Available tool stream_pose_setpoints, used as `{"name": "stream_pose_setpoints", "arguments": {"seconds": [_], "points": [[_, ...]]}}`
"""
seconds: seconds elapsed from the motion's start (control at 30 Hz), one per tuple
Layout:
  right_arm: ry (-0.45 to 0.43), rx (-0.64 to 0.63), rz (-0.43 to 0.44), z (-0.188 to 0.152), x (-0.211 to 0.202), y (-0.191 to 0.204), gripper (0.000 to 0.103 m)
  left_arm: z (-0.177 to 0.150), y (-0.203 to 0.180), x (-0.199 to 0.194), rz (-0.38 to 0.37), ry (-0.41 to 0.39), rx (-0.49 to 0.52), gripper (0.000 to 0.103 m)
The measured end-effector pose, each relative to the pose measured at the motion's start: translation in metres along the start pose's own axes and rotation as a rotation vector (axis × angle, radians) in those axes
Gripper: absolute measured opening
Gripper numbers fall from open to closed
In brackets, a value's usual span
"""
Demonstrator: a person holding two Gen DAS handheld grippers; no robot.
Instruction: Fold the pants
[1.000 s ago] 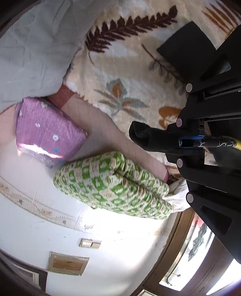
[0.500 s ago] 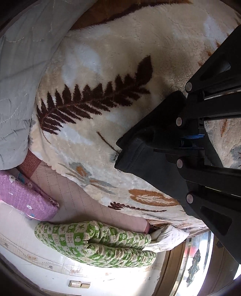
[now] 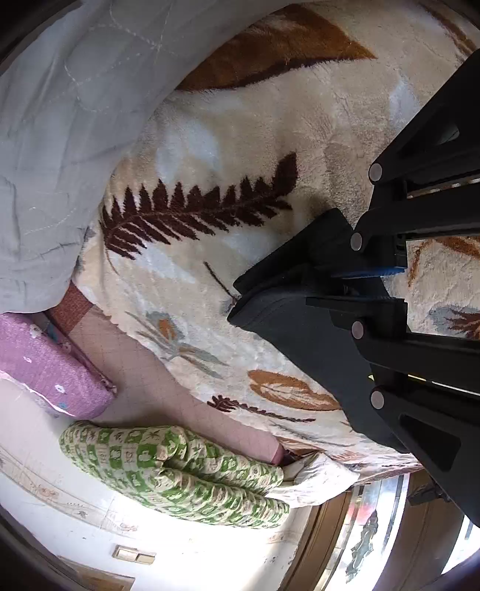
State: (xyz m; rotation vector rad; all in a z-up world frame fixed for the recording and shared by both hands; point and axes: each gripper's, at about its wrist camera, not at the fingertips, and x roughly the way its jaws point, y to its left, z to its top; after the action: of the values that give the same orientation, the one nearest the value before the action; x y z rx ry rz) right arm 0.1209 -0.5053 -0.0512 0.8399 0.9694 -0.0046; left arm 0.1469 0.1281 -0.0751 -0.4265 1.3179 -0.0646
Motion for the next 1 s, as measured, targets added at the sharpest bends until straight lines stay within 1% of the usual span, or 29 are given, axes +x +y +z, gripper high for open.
{"name": "stream_pose_setpoints", "arguments": {"seconds": [0.07, 0.13, 0.17, 0.2, 0.27, 0.3, 0.37, 0.4, 0.43, 0.47, 0.53, 0.57, 0.6, 0.63, 0.67, 0.73, 0.77, 0.8, 0.83, 0.87, 0.9, 0.97, 1.0], "points": [[-0.029, 0.002, 0.008, -0.005, -0.007, -0.003, 0.007, -0.001, -0.005, 0.003, 0.068, -0.011, 0.028, 0.031], [-0.016, 0.016, -0.029, -0.008, -0.003, -0.011, 0.007, -0.003, -0.009, 0.003, 0.093, -0.021, 0.045, 0.033], [0.005, 0.022, -0.056, -0.011, 0.005, -0.017, 0.007, -0.004, -0.010, 0.001, 0.101, -0.023, 0.056, 0.033], [0.015, 0.027, -0.064, -0.013, 0.009, -0.021, 0.006, -0.005, -0.010, 0.000, 0.105, -0.023, 0.064, 0.035], [-0.001, 0.052, -0.055, -0.016, 0.008, -0.023, 0.006, -0.008, -0.008, -0.008, 0.086, -0.015, 0.075, 0.037], [0.005, 0.075, -0.042, -0.016, 0.006, -0.024, 0.010, -0.010, -0.006, -0.012, 0.075, -0.009, 0.084, 0.038], [0.016, 0.104, -0.066, -0.018, -0.003, -0.022, 0.013, -0.015, 0.002, -0.022, 0.058, 0.000, 0.100, 0.039], [0.006, 0.097, -0.110, -0.020, -0.012, -0.019, 0.022, -0.017, 0.006, -0.028, 0.045, -0.002, 0.102, 0.039], [-0.024, 0.080, -0.162, -0.021, -0.025, -0.014, 0.023, -0.018, 0.011, -0.035, 0.033, -0.008, 0.104, 0.039], [-0.066, 0.054, -0.186, -0.022, -0.038, -0.007, 0.023, -0.017, 0.014, -0.041, 0.031, -0.018, 0.103, 0.039], [-0.153, -0.056, -0.169, -0.022, -0.064, 0.024, 0.024, -0.008, 0.018, -0.050, 0.024, -0.043, 0.088, 0.039], [-0.163, -0.135, -0.149, -0.021, -0.067, 0.046, 0.026, -0.001, 0.018, -0.051, 0.022, -0.047, 0.072, 0.039], [-0.143, -0.206, -0.128, -0.021, -0.064, 0.066, 0.037, 0.008, 0.018, -0.050, 0.004, -0.046, 0.049, 0.039], [-0.087, -0.294, -0.094, -0.022, -0.052, 0.094, 0.048, 0.015, 0.016, -0.048, -0.017, -0.038, 0.031, 0.039], [-0.010, -0.381, -0.037, -0.026, -0.033, 0.124, 0.050, 0.023, 0.013, -0.042, -0.028, -0.017, 0.012, 0.039], [0.123, -0.491, 0.050, -0.036, 0.005, 0.170, 0.051, 0.034, 0.007, -0.028, -0.035, 0.022, -0.007, 0.039], [0.154, -0.532, 0.076, -0.043, 0.023, 0.191, 0.051, 0.038, 0.005, -0.021, -0.032, 0.040, -0.011, 0.039], [0.212, -0.574, 0.106, -0.049, 0.045, 0.212, 0.051, 0.040, 0.005, -0.015, -0.031, 0.060, -0.017, 0.039], [0.277, -0.612, 0.116, -0.055, 0.071, 0.231, 0.049, 0.041, 0.005, -0.010, -0.037, 0.077, -0.023, 0.039], [0.319, -0.640, 0.103, -0.061, 0.096, 0.248, 0.049, 0.042, 0.005, -0.007, -0.048, 0.088, -0.029, 0.039], [0.357, -0.655, 0.097, -0.067, 0.114, 0.257, 0.050, 0.043, 0.006, -0.005, -0.065, 0.097, -0.034, 0.039], [0.412, -0.698, 0.044, -0.076, 0.153, 0.271, 0.049, 0.044, 0.007, -0.004, -0.090, 0.101, -0.043, 0.039], [0.436, -0.715, 0.026, -0.080, 0.165, 0.275, 0.050, 0.045, 0.006, -0.003, -0.098, 0.107, -0.041, 0.039]]}}
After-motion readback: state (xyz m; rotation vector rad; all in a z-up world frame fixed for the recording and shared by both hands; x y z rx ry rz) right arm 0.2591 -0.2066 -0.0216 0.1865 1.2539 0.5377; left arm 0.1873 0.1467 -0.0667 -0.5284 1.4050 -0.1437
